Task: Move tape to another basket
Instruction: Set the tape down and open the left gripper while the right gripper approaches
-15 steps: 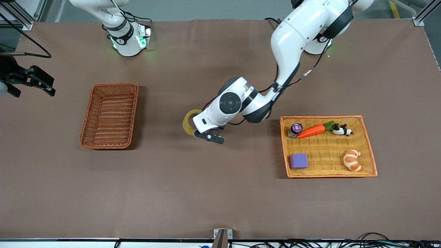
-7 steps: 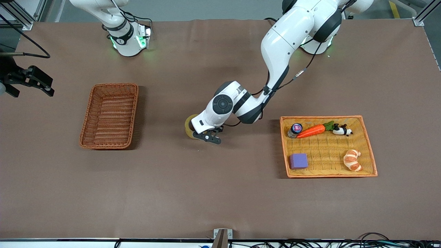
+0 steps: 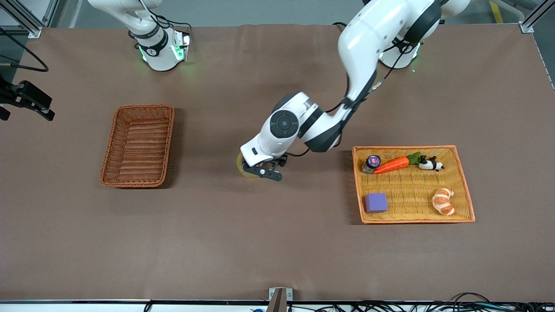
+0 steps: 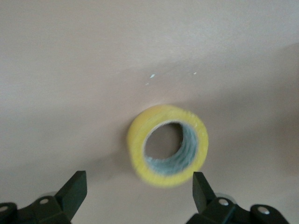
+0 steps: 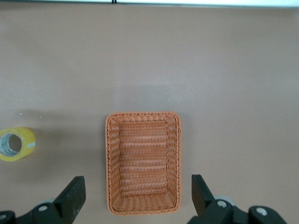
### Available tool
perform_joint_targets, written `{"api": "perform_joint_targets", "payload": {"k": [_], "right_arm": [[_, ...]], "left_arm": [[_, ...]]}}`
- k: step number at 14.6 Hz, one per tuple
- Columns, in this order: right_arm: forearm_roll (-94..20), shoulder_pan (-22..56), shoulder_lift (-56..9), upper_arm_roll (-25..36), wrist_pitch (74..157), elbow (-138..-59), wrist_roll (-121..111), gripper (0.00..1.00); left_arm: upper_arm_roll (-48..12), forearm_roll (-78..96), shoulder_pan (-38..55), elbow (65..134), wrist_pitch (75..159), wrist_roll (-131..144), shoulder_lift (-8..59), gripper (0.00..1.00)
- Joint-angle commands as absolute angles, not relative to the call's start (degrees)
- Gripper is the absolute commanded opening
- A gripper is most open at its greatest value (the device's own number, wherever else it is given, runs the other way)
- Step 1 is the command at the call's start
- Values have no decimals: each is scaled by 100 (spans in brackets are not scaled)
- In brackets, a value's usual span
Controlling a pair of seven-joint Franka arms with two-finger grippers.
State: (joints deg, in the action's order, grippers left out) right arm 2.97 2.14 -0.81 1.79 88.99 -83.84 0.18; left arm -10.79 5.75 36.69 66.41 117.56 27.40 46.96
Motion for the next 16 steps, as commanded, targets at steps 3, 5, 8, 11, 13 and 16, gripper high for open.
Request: {"api": "perform_joint_targets", "payload": {"k": [3,5,8,11,13,16], "right_arm": [[229,648,-711,88,9306,-8682,26,100],[229,921,-712,88,10007,-9278,44,100],[229,1176,-721,79,11044,-10367,649,100],[246,1686,-913,79,12466,-11405,1430,100],[272,2134,-1272,88,13155,-11645,1931,100],[290,2723,-1765,88,13490,-11602,2389,100]], "left_arm": [[-1028,615,2806,7784,10732,3112,2913,100],[-1028,607,2287,8242,10731,2945,2271,100],[-1028,441,1742,8481,10723,2532,1829,100],[-1037,255,1084,8692,10714,2462,1548,100],[-1037,159,749,8692,10723,1989,1433,100],[-1046,114,387,9033,10714,1548,1004,100]]}}
